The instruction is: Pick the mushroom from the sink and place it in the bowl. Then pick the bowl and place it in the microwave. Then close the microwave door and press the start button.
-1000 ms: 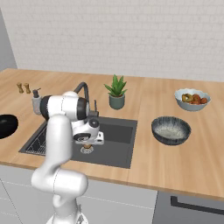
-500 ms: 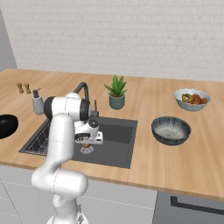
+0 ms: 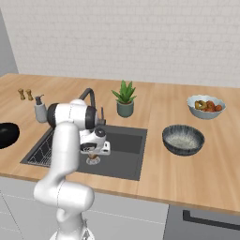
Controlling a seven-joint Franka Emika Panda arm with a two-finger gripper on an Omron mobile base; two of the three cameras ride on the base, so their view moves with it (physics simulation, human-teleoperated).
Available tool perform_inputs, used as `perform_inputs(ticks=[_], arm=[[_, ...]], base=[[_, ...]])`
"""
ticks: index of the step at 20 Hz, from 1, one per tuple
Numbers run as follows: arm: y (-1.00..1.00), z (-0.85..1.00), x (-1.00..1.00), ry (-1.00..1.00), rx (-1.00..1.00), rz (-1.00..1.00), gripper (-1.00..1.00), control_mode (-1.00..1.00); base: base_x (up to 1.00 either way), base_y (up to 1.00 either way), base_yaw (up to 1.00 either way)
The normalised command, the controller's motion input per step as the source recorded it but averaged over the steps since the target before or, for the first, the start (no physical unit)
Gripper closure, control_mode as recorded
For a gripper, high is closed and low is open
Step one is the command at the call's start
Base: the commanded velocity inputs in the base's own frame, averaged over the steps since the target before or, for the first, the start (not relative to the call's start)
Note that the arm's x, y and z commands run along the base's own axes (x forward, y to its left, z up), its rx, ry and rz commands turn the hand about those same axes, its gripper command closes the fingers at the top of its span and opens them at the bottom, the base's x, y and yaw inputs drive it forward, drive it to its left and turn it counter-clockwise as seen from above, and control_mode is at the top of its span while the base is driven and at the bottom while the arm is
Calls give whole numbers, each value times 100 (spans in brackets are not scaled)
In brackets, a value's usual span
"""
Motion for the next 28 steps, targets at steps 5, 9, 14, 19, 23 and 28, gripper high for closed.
perform_inputs(ticks=[5,9,14,19,23,28], arm=[[-31,26,-34,0,7,0,100,-100],[-35,66,-11,0,12,0,100,-100],[-39,95,-29,-4,12,0,100,-100],[-20,100,-50,0,6,0,100,-100],[0,100,-52,-1,4,0,100,-100],[0,100,-57,0,6,0,100,-100]], base=[[0,0,0],[0,0,0],[0,0,0],[0,0,0],[0,0,0],[0,0,0]])
